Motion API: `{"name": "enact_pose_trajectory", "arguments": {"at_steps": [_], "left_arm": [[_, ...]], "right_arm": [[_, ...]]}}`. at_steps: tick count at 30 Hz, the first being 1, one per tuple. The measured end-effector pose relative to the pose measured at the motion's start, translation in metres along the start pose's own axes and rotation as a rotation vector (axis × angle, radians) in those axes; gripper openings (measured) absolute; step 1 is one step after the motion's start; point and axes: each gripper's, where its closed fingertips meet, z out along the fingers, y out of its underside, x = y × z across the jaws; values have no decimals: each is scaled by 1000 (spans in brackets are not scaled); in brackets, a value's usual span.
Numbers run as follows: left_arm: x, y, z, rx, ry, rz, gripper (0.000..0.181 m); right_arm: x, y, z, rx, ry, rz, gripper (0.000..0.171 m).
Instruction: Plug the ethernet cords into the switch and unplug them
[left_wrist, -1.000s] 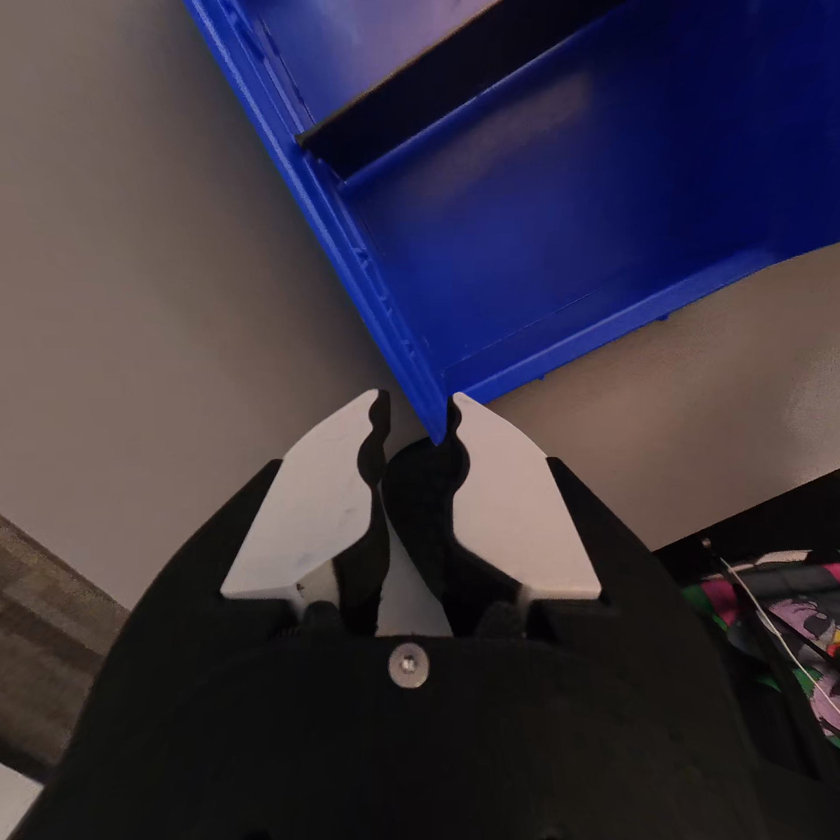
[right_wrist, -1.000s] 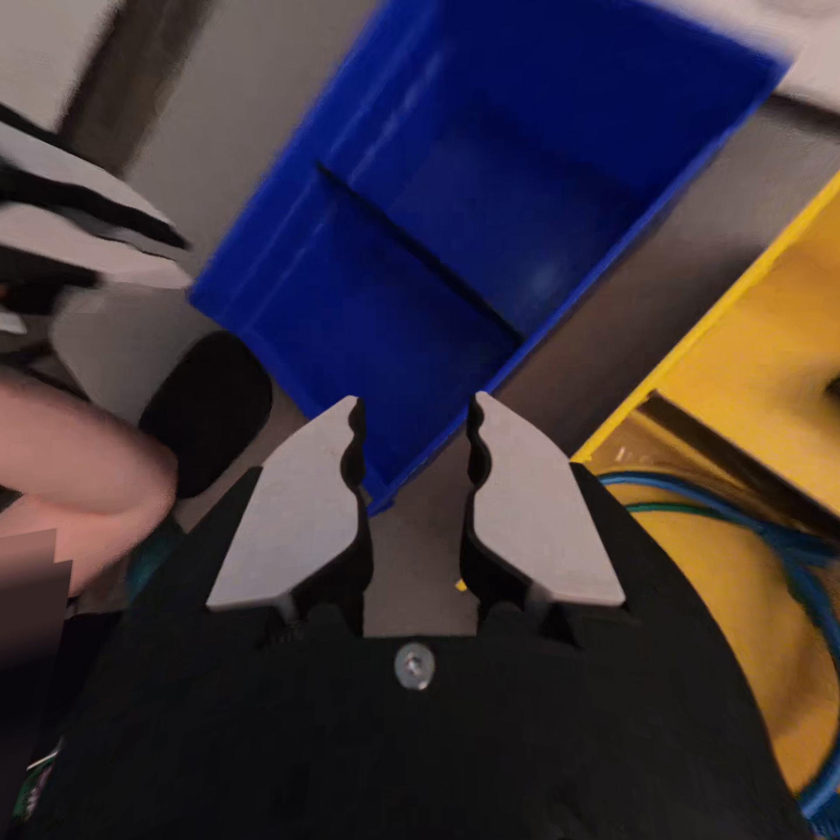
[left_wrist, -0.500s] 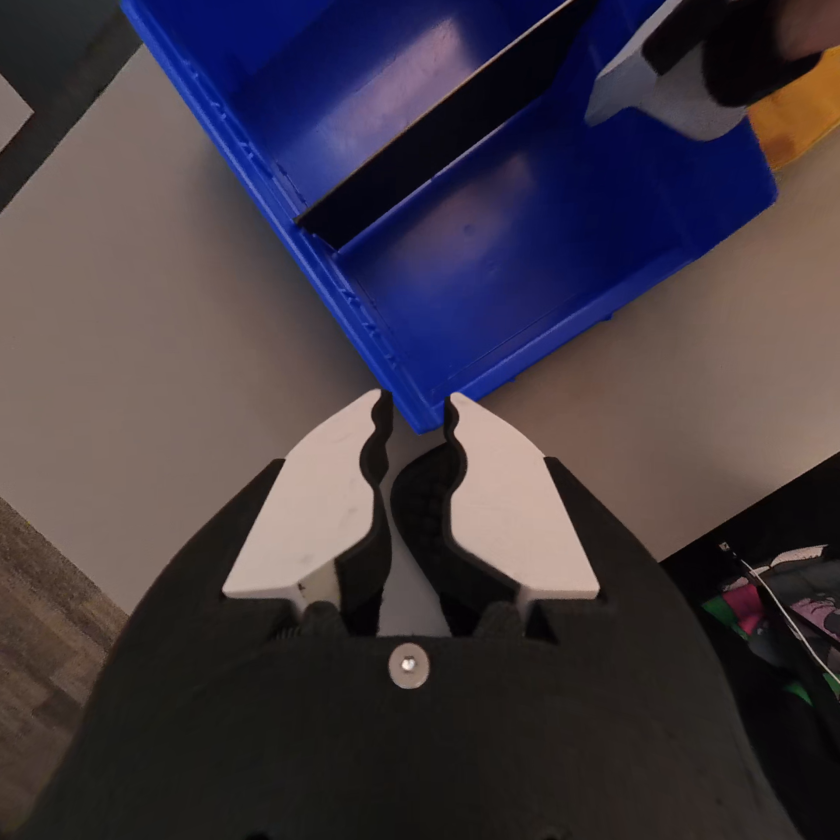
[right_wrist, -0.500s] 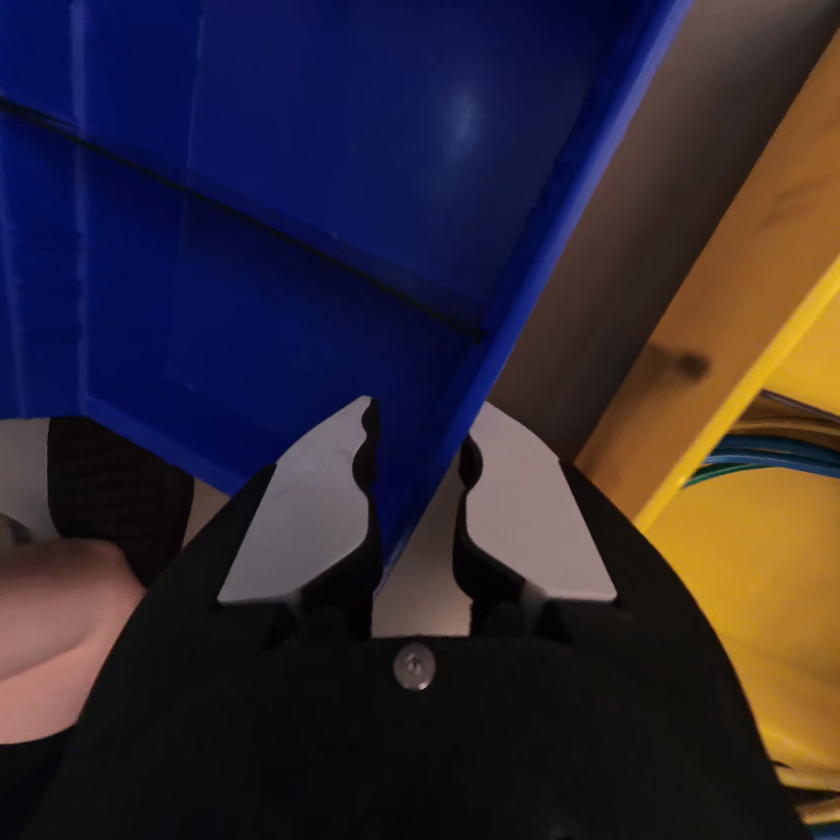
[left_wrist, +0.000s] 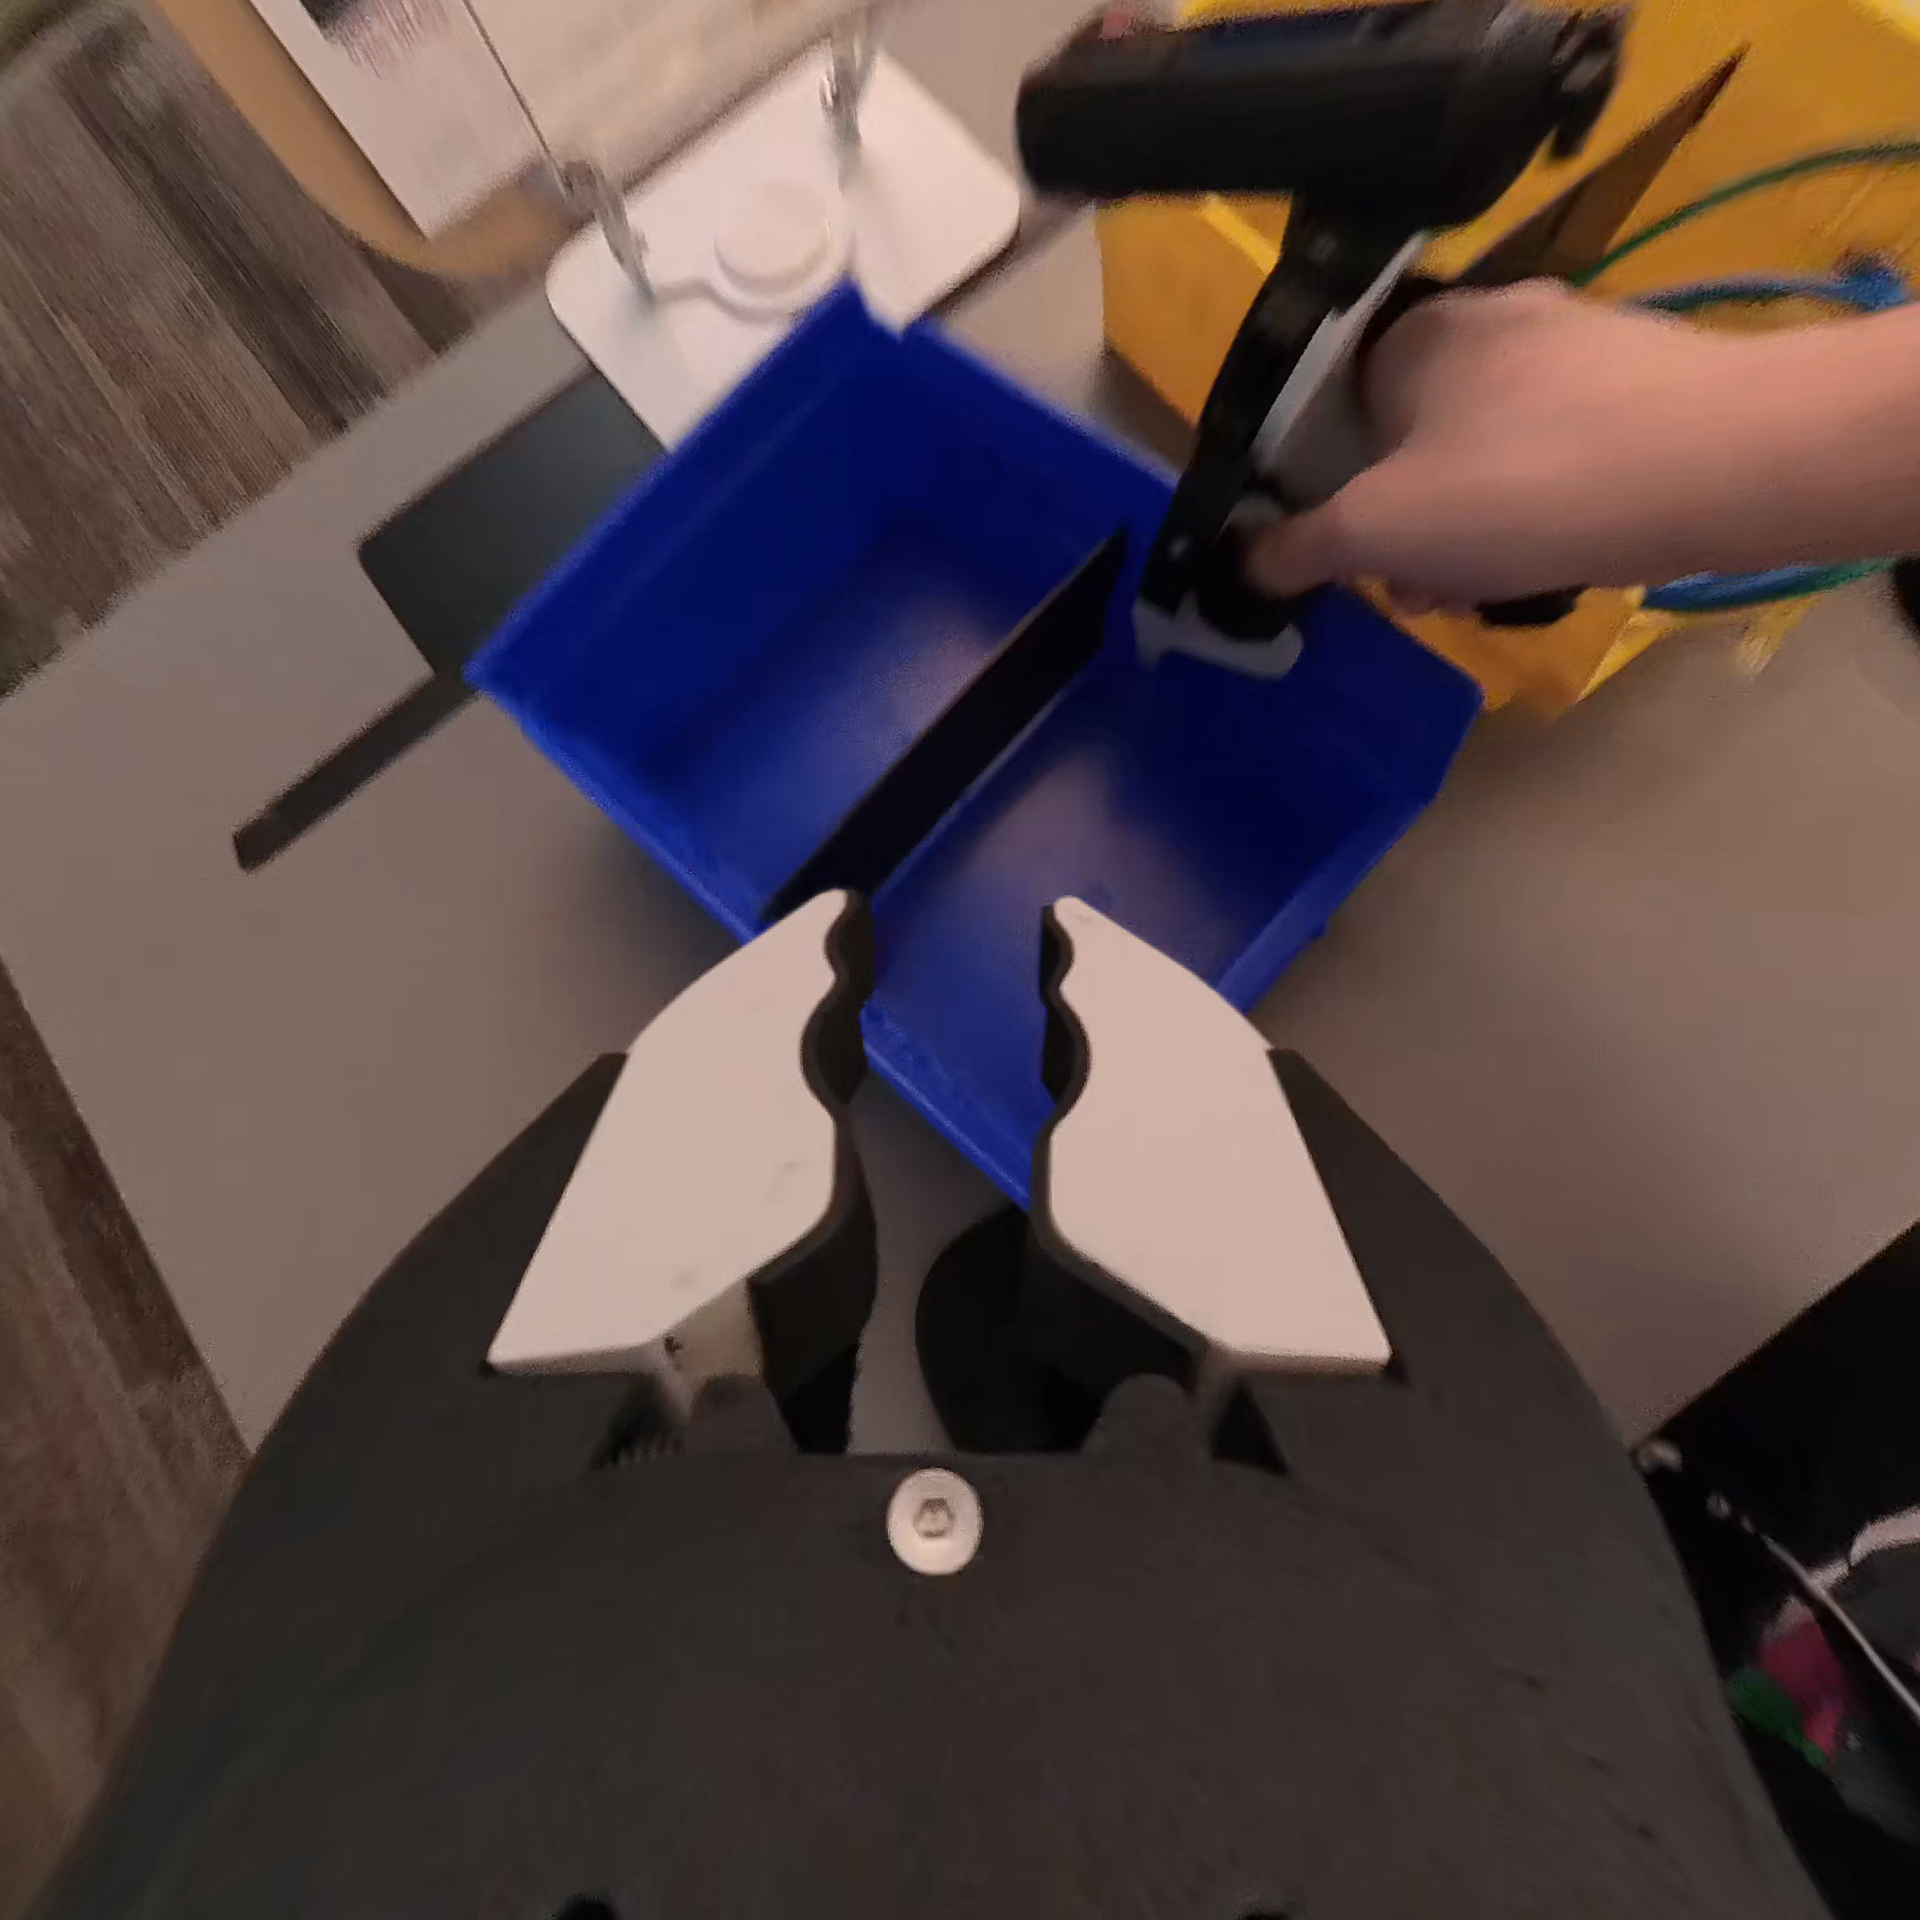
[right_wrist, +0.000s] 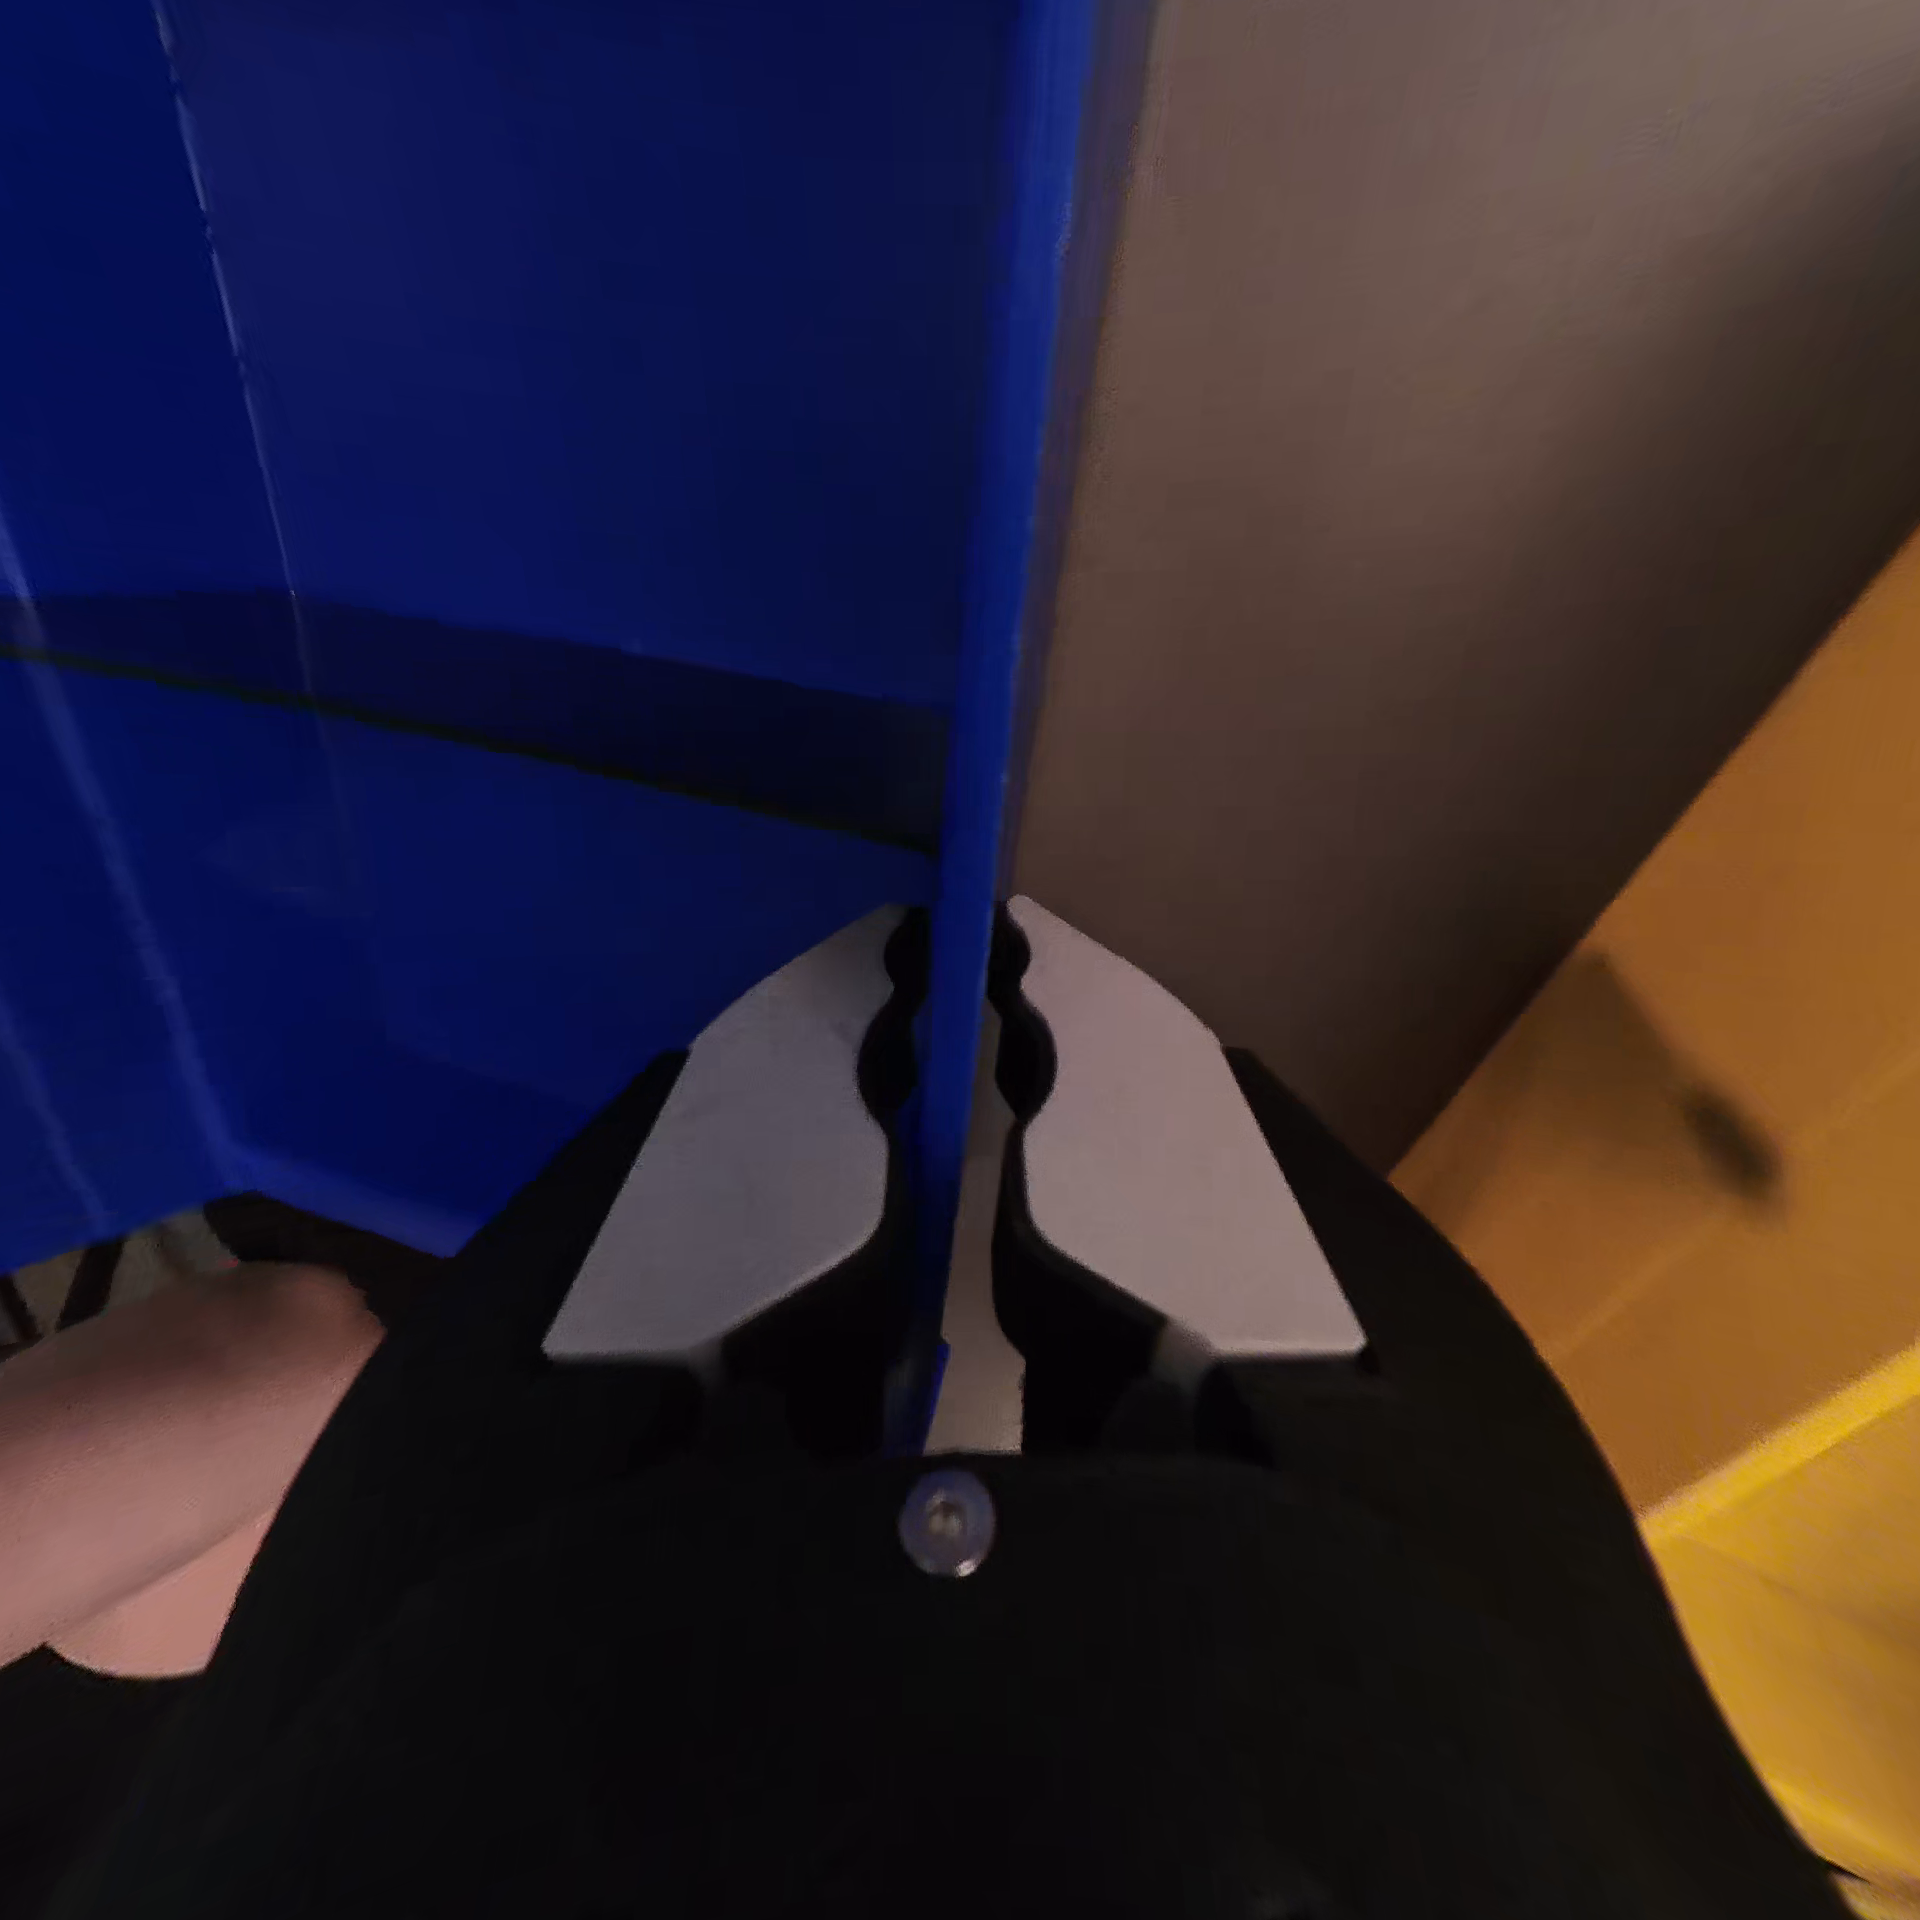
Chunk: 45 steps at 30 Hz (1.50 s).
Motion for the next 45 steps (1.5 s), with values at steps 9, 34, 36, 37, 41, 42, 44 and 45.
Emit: {"name": "enact_pose_trajectory", "arguments": {"at_steps": [9,34,36,37,41,42,44,45], "left_arm": [[15,-72,-90,625,0,-65,75],[169,-46,239,-172,467,-202,128],[150,-35,239,-226,412,-160,125],[146,-34,238,-233,427,-161,125],[142,-28,221,-294,558,-230,68],[135,-26,217,-310,561,-232,61],[117,-18,207,-350,572,-238,34],[104,-14,203,-368,553,-254,28]], "right_arm": [[-19,5,-79,-104,-170,-121,8],[484,246,-242,225,201,615,8],[485,245,-227,196,200,594,9],[484,243,-221,180,206,577,9],[469,220,-199,143,227,498,10],[462,212,-195,146,220,480,9],[444,196,-185,151,178,449,9],[435,187,-181,155,166,435,9]]}}
